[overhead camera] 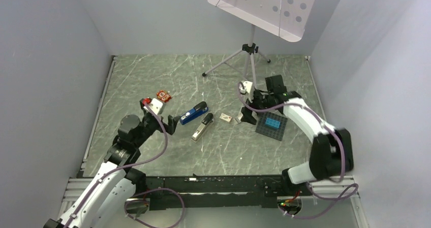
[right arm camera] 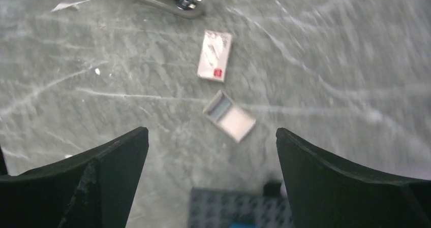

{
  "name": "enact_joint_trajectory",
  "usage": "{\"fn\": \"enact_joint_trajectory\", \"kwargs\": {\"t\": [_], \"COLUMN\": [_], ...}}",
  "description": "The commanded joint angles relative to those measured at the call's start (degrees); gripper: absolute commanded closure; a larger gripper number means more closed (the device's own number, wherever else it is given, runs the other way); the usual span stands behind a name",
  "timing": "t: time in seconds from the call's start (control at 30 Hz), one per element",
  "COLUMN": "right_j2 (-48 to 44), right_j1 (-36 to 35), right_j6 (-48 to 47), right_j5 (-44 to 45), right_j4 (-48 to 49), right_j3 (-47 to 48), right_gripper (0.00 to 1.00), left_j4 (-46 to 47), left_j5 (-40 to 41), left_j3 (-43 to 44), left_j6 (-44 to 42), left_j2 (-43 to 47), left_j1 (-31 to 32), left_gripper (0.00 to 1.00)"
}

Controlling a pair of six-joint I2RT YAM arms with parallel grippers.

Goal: Load the staples into the stapler
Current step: Reset both arms

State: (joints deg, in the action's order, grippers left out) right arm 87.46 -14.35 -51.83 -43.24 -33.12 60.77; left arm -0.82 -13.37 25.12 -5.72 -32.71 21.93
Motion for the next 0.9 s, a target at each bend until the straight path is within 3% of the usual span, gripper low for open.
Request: {"fn": "enact_joint_trajectory", "kwargs": {"t": [0.0, 0.07, 0.27, 0.53, 0.87], "right_j2": [-14.1, -18.1, -24.5, -29.0, -26.7], "right_j1": [0.1, 0.5, 4.6, 5.3, 5.4], "right_j6": [37.5, 46.6, 55.6, 57.9, 58.6], "right_j5": [20.9, 33.3, 42.4, 42.5, 44.3], "right_j4": [19.8, 21.3, 18.5, 17.2, 15.1], "right_j3": [-10.3, -12.9, -14.3, -14.8, -11.9], "right_gripper": [0.00, 0.00, 0.00, 0.00, 0.00], "left_j4": [5.3, 6.3, -0.4, -8.3, -12.9], "left_j5": [18.4, 22.1, 23.3, 22.6, 22.5], "left_j3": [0.7, 0.4, 6.0, 9.1, 10.4], "left_j6": [15.7, 19.7, 22.7, 22.1, 21.3], "left_j2": [2.0, 2.3, -1.6, -0.5, 1.8], "left_j1": [-0.1, -0.2, -0.4, -0.4, -0.4], "left_gripper": [0.01, 0.01, 0.01, 0.01, 0.01]}}
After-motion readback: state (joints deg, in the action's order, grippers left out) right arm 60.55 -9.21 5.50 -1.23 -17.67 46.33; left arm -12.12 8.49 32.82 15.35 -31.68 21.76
